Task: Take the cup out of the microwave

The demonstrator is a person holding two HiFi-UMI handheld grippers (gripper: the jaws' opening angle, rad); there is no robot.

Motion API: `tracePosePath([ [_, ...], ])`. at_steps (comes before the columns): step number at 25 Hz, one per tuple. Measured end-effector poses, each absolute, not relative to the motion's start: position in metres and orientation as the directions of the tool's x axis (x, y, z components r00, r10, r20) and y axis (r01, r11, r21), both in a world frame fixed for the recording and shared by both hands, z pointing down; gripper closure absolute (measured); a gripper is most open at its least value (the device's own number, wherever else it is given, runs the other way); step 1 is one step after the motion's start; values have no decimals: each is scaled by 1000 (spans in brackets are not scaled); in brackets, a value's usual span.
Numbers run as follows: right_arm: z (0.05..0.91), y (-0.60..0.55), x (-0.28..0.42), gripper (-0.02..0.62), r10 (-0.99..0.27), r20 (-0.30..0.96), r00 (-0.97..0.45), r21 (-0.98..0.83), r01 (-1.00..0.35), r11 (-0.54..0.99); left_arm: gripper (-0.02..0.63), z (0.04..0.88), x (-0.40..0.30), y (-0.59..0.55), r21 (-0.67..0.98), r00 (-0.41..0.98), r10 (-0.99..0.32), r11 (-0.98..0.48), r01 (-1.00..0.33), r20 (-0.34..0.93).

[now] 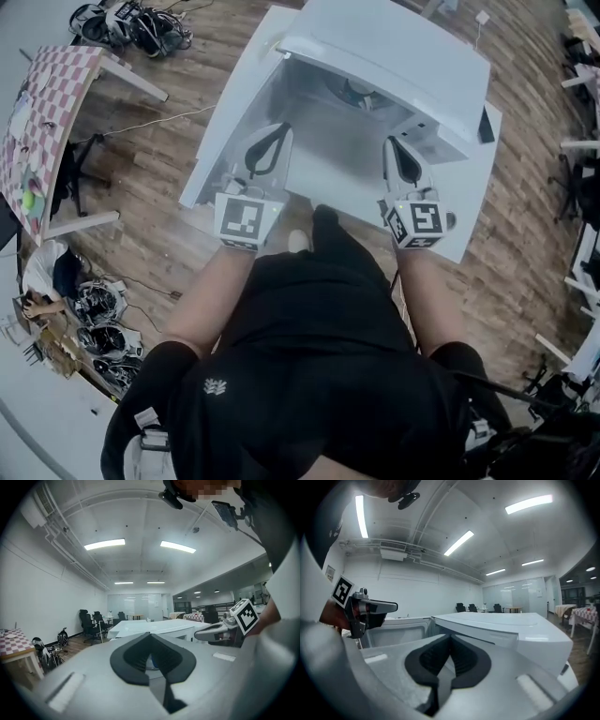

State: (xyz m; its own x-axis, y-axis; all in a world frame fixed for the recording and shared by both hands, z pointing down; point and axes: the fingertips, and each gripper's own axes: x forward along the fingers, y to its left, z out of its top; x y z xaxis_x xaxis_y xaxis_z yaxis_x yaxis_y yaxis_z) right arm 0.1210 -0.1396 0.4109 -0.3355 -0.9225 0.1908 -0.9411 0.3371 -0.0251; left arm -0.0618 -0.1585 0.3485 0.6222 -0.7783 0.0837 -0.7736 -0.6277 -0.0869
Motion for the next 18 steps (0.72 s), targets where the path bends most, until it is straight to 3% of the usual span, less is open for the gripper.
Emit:
tracePosePath([
  [18,473,-199,121,595,-920,213,-328,14,-941,339,603,405,-36,-205,-130,658,-740,-673,-728,141],
])
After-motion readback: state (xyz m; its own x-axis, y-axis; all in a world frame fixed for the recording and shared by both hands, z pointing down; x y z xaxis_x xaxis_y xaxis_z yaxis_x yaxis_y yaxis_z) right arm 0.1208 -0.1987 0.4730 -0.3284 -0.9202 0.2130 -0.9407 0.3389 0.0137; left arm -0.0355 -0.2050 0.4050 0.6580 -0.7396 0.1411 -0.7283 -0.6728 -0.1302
